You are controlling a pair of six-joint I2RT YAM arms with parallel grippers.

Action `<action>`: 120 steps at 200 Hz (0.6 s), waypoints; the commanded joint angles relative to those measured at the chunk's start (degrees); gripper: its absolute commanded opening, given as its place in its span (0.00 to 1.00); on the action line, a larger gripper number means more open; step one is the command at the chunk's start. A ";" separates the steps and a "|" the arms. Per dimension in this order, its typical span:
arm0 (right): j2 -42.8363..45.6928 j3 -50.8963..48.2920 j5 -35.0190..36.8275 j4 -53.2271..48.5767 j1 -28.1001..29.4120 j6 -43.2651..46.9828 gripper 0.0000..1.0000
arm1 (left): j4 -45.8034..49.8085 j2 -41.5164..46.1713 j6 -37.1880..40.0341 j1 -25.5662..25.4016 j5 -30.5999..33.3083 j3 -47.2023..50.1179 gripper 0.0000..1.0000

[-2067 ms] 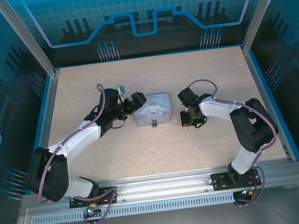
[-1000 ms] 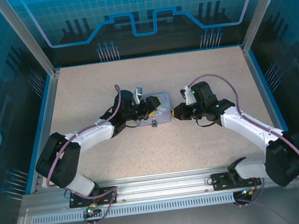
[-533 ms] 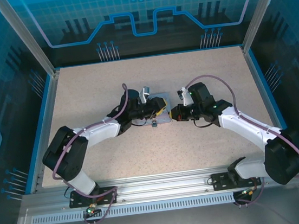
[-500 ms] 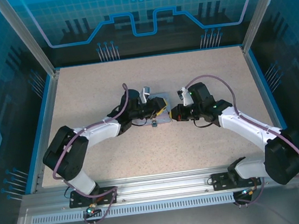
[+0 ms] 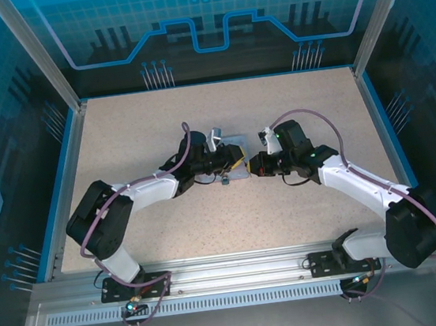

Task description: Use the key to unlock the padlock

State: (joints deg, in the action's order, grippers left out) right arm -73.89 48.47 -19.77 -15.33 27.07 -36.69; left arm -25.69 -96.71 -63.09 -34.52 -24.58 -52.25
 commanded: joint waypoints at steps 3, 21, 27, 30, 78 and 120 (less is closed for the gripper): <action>-0.23 1.61 -0.29 0.74 0.80 -0.49 0.00 | -1.20 -0.94 0.15 -0.67 -1.57 -1.73 0.20; -0.23 1.62 -0.24 0.73 0.79 -0.49 0.00 | -1.16 -1.03 0.11 -0.80 -1.75 -1.80 0.18; -0.28 1.57 -0.22 0.74 0.79 -0.41 0.00 | -1.20 -1.02 0.13 -0.93 -1.71 -1.83 0.18; -0.18 1.55 -0.20 0.74 0.81 -0.40 0.00 | -1.19 -1.03 0.16 -0.92 -1.72 -1.85 0.18; 0.10 1.58 0.20 0.74 0.68 -0.40 0.00 | -0.63 -1.03 0.46 -1.37 -1.79 -1.63 0.18; 0.22 1.59 0.12 0.74 0.62 -0.32 0.00 | -0.32 -0.81 0.61 -1.56 -1.71 -1.45 0.11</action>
State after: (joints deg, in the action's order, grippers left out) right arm -73.89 48.47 -19.66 -15.33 27.07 -36.69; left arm -25.82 -96.77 -63.02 -35.48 -25.32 -52.36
